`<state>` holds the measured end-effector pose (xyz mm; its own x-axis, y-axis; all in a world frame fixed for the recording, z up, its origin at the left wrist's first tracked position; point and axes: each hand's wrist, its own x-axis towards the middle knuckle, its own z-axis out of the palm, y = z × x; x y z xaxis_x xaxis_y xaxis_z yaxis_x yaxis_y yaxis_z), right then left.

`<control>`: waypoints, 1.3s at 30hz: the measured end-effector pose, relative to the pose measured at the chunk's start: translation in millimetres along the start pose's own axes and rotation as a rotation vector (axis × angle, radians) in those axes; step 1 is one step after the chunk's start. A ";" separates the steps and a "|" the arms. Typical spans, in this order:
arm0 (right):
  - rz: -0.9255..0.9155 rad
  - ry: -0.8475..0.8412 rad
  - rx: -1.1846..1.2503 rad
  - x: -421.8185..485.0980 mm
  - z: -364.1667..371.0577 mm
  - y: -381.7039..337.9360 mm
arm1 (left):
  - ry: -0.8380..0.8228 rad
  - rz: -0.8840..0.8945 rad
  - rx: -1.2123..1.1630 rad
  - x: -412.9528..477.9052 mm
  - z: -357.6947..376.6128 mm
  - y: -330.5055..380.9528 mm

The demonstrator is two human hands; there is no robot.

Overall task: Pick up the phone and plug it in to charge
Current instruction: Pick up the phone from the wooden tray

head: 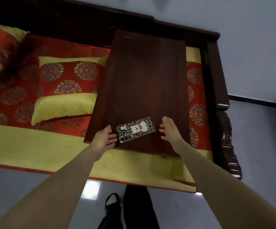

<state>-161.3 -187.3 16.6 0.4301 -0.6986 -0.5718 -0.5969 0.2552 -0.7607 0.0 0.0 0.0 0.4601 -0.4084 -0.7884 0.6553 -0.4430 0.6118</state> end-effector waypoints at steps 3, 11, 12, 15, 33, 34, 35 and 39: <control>0.020 -0.036 -0.010 15.7 0.6 -6.6 | 0.010 -0.045 -0.094 11.7 -3.0 3.1; 0.121 -0.086 -0.076 43.9 16.0 -13.7 | -0.001 -0.220 -0.057 25.8 0.3 12.9; 0.118 -0.079 -0.085 45.2 17.6 -12.4 | -0.006 -0.229 -0.037 27.8 2.8 17.2; 0.084 -0.050 -0.140 46.4 19.6 -8.7 | -0.006 -0.184 0.010 32.9 15.0 30.1; -0.602 -0.216 -0.904 50.8 12.0 -17.3 | -0.027 0.029 -0.063 42.3 35.7 46.4; -0.661 -0.220 -0.945 50.5 15.1 -23.9 | -0.044 0.039 -0.083 39.5 28.8 48.8; -0.716 -0.222 -0.983 50.5 19.4 -32.0 | -0.058 0.053 -0.105 36.5 20.4 51.1; -0.967 -0.321 -1.156 45.3 60.5 -77.1 | -0.021 0.142 -0.231 14.8 -31.4 50.0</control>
<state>-54.8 -198.3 30.7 0.9819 -0.0796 -0.1717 -0.1303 -0.9422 -0.3087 58.4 -3.1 16.9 0.5464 -0.4706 -0.6928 0.7054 -0.1872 0.6836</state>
